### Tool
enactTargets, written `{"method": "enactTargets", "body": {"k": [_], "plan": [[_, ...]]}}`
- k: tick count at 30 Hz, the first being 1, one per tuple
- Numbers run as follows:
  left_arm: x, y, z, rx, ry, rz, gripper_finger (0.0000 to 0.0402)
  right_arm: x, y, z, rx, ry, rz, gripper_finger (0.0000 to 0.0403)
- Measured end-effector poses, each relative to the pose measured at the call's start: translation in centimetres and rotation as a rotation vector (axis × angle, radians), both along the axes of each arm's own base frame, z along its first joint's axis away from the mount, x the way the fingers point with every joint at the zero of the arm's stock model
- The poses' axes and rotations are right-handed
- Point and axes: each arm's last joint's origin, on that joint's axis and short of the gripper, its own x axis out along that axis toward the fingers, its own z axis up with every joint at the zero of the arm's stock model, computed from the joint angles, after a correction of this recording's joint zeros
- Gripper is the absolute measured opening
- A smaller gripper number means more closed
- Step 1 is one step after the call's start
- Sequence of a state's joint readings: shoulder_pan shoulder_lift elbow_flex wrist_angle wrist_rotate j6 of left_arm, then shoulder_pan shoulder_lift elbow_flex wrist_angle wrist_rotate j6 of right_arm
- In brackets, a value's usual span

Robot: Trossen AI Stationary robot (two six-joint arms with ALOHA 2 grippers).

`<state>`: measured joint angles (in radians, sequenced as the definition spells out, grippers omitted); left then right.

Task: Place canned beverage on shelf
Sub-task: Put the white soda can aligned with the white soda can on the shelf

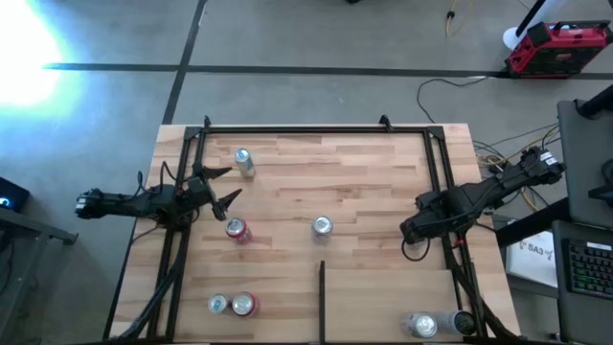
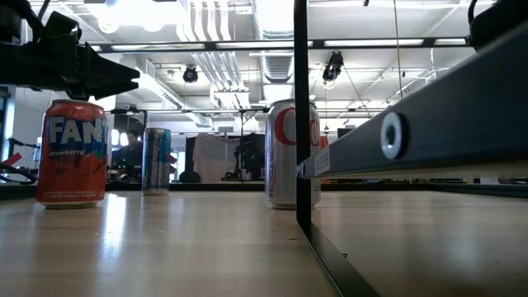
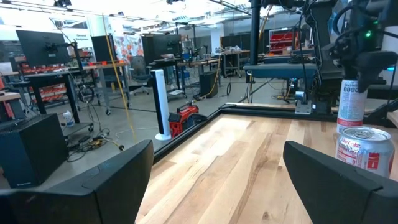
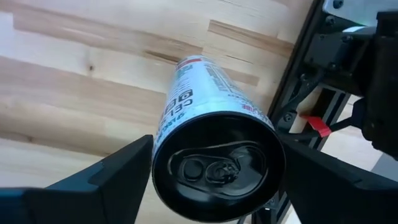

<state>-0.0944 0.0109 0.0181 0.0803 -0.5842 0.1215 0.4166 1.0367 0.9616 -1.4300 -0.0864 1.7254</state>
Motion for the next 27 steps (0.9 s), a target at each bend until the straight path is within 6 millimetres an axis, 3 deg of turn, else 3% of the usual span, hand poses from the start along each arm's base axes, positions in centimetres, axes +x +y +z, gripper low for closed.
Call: {"method": "enactTargets", "body": {"k": [5,14,27], "plan": [[0.0,0.0,0.0,0.000,0.000,0.000,0.0343,0.2,0.1,0.0,0.023,-0.007,-0.037,0.0247],[0.0,0.0,0.0,0.000,0.000,0.000,0.0343,0.3,0.3,0.6,0.047,-0.020,-0.106,0.0245],[0.0,0.0,0.0,0.000,0.000,0.000,0.0343,-0.3,0.5,5.2,0.103,-0.010,-0.317,0.0245]]}}
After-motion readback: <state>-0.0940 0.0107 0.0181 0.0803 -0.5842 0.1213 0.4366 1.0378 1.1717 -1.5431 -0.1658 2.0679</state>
